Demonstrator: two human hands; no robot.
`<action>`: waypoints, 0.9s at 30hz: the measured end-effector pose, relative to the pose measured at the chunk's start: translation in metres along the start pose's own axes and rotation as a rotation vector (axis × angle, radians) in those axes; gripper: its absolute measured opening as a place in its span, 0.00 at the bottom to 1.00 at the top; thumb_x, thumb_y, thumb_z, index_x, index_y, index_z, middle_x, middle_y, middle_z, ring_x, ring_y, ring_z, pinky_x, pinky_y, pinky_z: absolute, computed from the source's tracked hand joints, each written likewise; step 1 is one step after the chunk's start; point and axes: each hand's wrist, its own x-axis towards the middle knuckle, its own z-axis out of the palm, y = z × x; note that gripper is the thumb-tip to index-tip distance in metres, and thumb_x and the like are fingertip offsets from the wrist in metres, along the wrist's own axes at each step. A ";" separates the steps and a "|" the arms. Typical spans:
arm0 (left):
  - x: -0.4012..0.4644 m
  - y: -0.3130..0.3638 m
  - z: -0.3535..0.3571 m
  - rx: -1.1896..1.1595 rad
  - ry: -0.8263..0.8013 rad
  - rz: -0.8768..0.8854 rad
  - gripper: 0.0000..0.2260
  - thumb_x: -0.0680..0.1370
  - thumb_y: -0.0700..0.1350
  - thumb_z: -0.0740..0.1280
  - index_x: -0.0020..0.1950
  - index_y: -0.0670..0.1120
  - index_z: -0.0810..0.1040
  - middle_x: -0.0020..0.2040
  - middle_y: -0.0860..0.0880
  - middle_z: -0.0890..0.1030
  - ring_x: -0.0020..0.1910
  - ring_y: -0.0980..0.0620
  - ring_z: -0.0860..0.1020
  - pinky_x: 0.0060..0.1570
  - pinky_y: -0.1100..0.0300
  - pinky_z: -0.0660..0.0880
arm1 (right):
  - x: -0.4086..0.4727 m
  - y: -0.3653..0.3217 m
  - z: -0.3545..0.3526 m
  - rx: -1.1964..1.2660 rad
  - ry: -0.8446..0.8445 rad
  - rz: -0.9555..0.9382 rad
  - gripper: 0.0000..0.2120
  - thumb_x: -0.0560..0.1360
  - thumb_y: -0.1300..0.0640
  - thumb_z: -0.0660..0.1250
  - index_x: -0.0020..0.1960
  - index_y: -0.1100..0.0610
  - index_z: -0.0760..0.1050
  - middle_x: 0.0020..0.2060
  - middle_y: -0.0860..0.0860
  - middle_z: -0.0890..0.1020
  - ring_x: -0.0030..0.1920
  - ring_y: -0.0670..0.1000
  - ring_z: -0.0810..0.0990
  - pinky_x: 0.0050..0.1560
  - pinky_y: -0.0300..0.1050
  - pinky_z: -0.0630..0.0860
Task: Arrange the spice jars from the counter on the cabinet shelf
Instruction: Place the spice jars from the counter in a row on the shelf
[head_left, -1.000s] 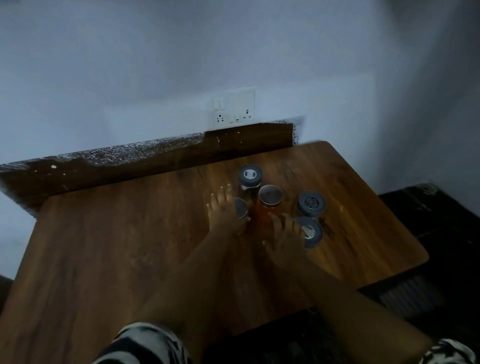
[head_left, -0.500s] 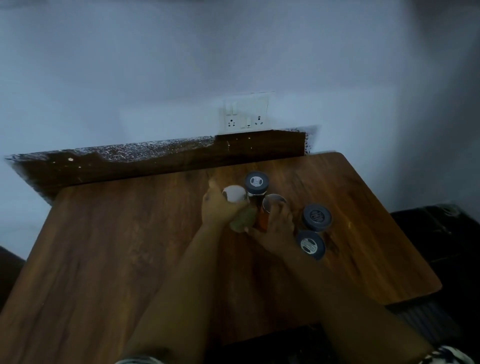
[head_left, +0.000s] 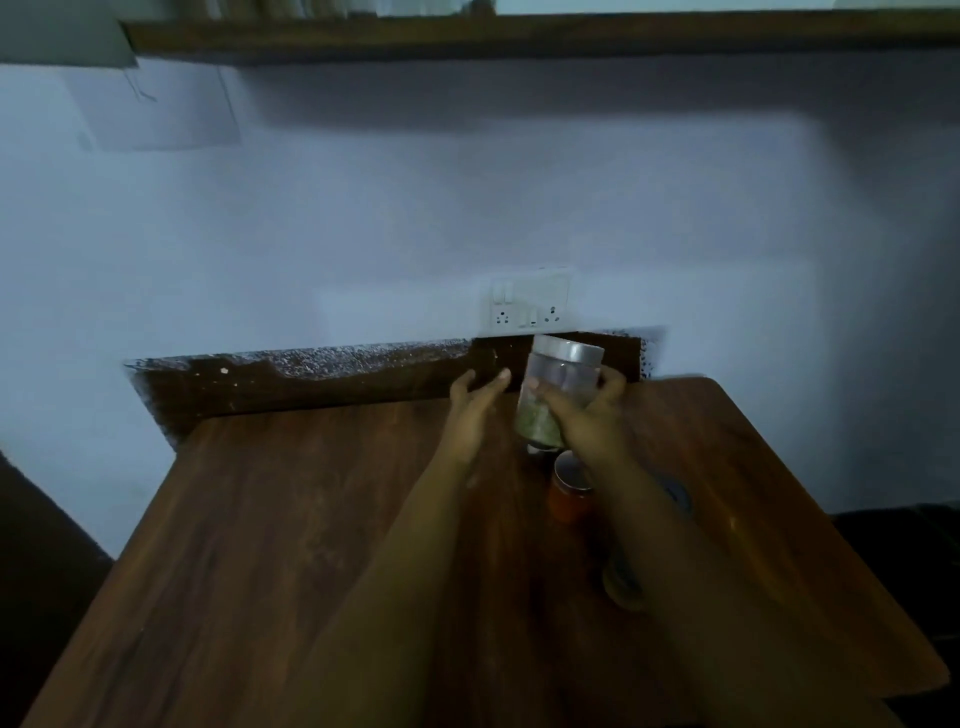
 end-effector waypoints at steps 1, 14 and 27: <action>-0.004 -0.001 0.000 -0.050 -0.075 -0.026 0.37 0.70 0.56 0.71 0.76 0.53 0.59 0.68 0.43 0.73 0.63 0.47 0.75 0.52 0.50 0.75 | 0.002 -0.008 -0.001 0.073 0.014 0.059 0.40 0.65 0.45 0.78 0.67 0.47 0.58 0.55 0.49 0.76 0.45 0.48 0.80 0.27 0.39 0.79; -0.021 0.018 0.026 -0.040 -0.245 0.065 0.23 0.73 0.46 0.73 0.66 0.55 0.72 0.57 0.46 0.81 0.54 0.48 0.82 0.42 0.62 0.79 | -0.001 -0.043 0.000 0.320 -0.127 0.144 0.53 0.47 0.30 0.80 0.65 0.47 0.62 0.56 0.54 0.78 0.49 0.57 0.85 0.46 0.63 0.82; -0.032 0.031 0.031 -0.249 -0.404 0.069 0.42 0.67 0.38 0.70 0.77 0.54 0.58 0.65 0.40 0.75 0.59 0.43 0.77 0.54 0.50 0.77 | -0.011 -0.052 0.001 0.438 -0.131 0.142 0.29 0.73 0.45 0.68 0.67 0.61 0.68 0.59 0.65 0.79 0.57 0.66 0.80 0.60 0.68 0.75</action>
